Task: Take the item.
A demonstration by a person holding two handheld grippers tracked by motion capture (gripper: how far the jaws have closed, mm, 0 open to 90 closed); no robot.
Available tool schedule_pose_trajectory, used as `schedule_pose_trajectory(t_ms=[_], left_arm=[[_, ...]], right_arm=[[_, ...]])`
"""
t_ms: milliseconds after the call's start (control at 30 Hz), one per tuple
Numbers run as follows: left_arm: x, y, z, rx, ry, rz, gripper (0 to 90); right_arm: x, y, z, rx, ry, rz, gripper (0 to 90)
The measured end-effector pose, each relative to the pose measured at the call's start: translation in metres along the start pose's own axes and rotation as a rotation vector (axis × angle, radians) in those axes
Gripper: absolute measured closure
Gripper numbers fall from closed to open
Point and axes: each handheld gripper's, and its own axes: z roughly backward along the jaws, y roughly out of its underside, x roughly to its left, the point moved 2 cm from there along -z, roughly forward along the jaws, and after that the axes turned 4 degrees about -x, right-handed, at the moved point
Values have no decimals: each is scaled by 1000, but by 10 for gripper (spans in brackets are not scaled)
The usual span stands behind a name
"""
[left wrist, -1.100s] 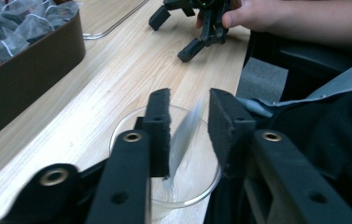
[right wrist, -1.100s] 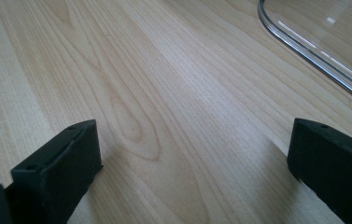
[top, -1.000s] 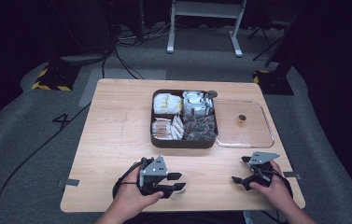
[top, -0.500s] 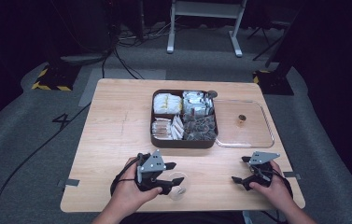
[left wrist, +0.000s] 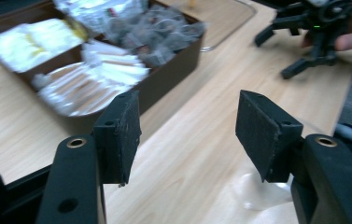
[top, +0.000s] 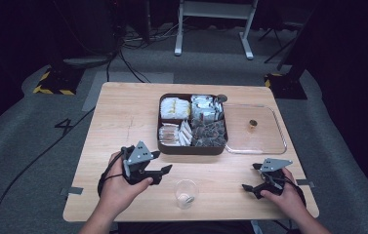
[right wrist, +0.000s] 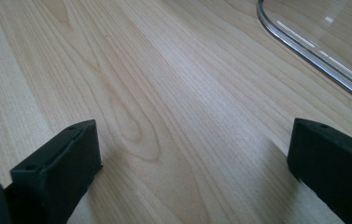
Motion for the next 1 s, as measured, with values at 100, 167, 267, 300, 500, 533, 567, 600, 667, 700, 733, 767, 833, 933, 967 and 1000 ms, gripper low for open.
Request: schedule_pose_trajectory(t_ms=[100,167,267,300,500,533,567,600,667,700,733,767,833,933,967,1000], left_arm=[[13,4,4,0,-48,0,382],[20,7,6,11,-85,2,374],[28,13,7,37,-122,14,345],[31,15,7,42,-136,20,345],[46,29,7,68,-164,57,323],[47,30,8,67,-166,59,321],[50,33,8,69,-169,69,318],[53,36,8,68,-171,79,313],[59,41,8,72,-184,90,304],[61,43,9,77,-191,92,300],[64,47,8,81,-206,94,296],[67,50,9,92,-219,94,293],[71,56,9,107,-241,107,292],[77,67,9,125,-261,122,287],[78,70,9,129,-264,130,286],[80,73,10,132,-267,136,283]], right_arm=[[0,0,0,0,1,0,27],[0,0,0,-1,1,-2,27],[0,0,0,-1,1,-2,27],[0,0,0,-1,1,-2,27],[0,0,0,-1,1,-2,27],[0,0,0,-1,1,-2,27],[0,0,0,-1,1,-2,27],[0,0,0,-1,1,-2,27],[0,0,0,-2,0,-2,28],[0,0,0,-2,0,-2,28],[0,0,0,-2,0,-2,28],[0,0,0,-1,0,-2,28],[0,0,0,-2,0,-2,28],[0,0,0,-2,0,-2,28],[0,0,0,-2,0,-2,28],[0,0,0,-1,0,-2,28]])
